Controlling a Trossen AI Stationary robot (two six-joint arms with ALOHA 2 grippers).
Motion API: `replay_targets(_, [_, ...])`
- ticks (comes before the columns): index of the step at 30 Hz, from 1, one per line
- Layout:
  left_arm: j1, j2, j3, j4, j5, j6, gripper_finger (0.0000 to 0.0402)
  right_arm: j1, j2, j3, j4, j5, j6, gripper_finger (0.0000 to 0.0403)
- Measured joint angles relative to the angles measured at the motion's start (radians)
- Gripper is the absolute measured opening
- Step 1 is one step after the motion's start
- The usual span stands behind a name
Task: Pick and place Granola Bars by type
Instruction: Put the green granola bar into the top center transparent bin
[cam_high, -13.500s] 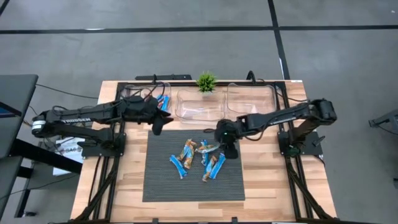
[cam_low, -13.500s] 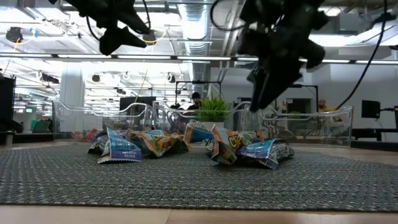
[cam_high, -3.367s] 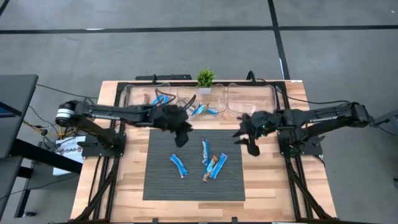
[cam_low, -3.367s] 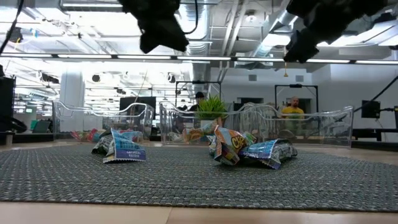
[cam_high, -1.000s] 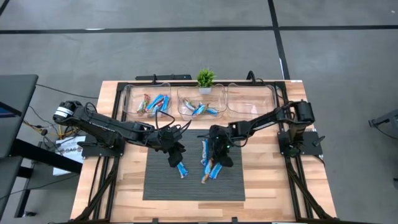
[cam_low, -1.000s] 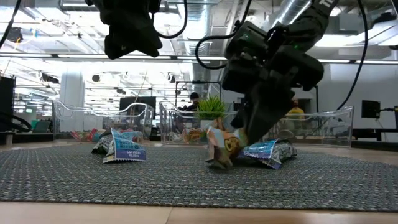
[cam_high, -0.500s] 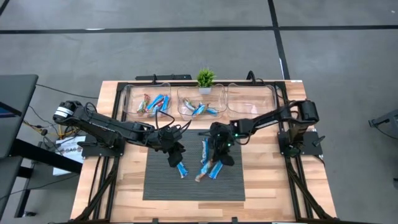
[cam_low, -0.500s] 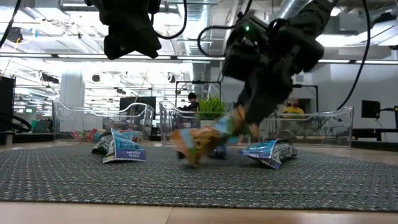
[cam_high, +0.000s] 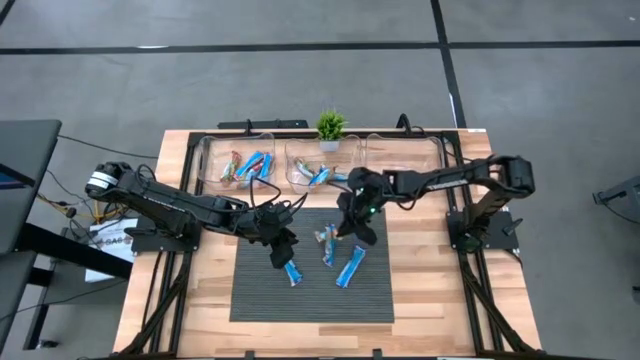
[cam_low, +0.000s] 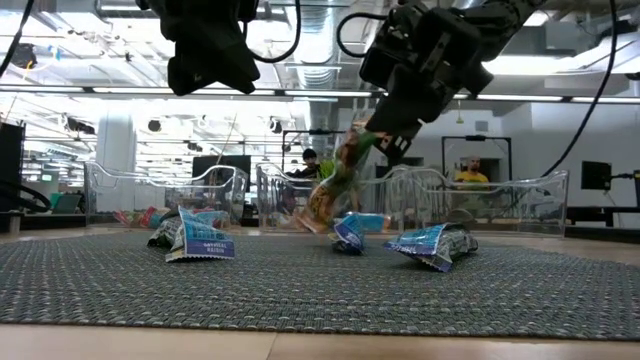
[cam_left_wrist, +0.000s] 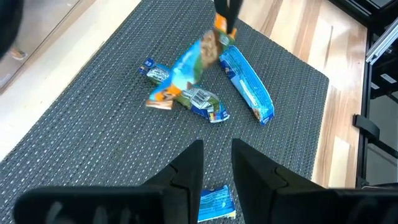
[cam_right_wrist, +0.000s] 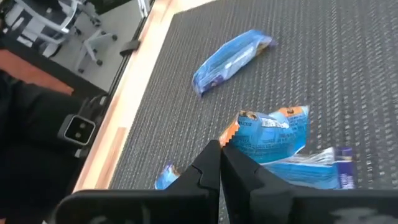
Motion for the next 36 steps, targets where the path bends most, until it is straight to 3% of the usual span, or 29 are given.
replay_targets(7, [0.000,0.000,0.000,0.000,-0.004,0.000,0.0074,-0.018,0.003,0.000,-0.007,-0.002,-0.003,0.0000])
replay_targets(15, [0.012,0.000,0.000,0.005,-0.102,0.058,0.0079,-0.001,0.007,0.000,-0.043,0.001,-0.025,0.0000])
replay_targets(21, [0.069,0.029,0.000,0.090,-0.050,0.175,0.0129,-0.002,0.007,0.000,-0.043,0.002,-0.025,0.0000])
replay_targets(27, [0.090,0.159,0.000,0.263,0.036,0.347,0.0189,-0.002,0.007,0.000,-0.028,0.002,-0.010,0.0000])
replay_targets(36, [0.092,0.264,0.029,0.318,0.027,0.358,0.0208,-0.002,0.007,0.019,-0.020,0.004,-0.001,0.0000])
